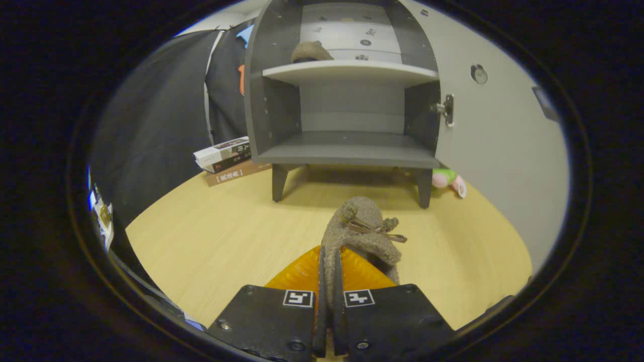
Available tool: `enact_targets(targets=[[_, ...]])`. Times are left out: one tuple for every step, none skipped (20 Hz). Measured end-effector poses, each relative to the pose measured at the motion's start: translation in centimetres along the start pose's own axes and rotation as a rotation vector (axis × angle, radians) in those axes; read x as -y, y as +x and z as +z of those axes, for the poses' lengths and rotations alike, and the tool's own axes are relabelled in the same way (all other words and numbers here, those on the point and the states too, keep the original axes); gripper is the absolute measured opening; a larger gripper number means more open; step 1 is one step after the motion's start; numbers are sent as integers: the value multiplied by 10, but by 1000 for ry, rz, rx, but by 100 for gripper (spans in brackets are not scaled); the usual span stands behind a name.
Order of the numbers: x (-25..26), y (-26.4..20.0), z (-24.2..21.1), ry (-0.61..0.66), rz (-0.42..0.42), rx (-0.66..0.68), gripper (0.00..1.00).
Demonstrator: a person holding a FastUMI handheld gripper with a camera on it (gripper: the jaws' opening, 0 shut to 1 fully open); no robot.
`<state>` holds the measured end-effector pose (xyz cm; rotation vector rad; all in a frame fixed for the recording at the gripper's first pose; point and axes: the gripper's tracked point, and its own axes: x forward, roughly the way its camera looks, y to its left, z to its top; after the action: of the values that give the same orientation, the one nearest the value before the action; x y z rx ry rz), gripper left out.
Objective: Open the shoe cabinet door, grab the shoes and put them into the shoe cabinet, then close the shoe cabinet door.
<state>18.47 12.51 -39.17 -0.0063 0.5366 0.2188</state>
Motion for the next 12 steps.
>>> enact_targets(targets=[[-1,-10,12,7,10,26,9],[-1,-19,24,11,21,49,9],[0,-27,34,17,22,68,9],[-1,-32,39,20,24,79,9],[-1,-36,42,18,28,84,9],[-1,-40,49,30,29,100,9],[-2,-44,57,38,40,112,9],[-3,-48,63,41,50,117,9],[-3,-50,71,48,57,128,9],[-1,-53,79,49,59,137,9],[2,-56,88,46,57,142,9],[3,-57,101,41,55,151,9]])
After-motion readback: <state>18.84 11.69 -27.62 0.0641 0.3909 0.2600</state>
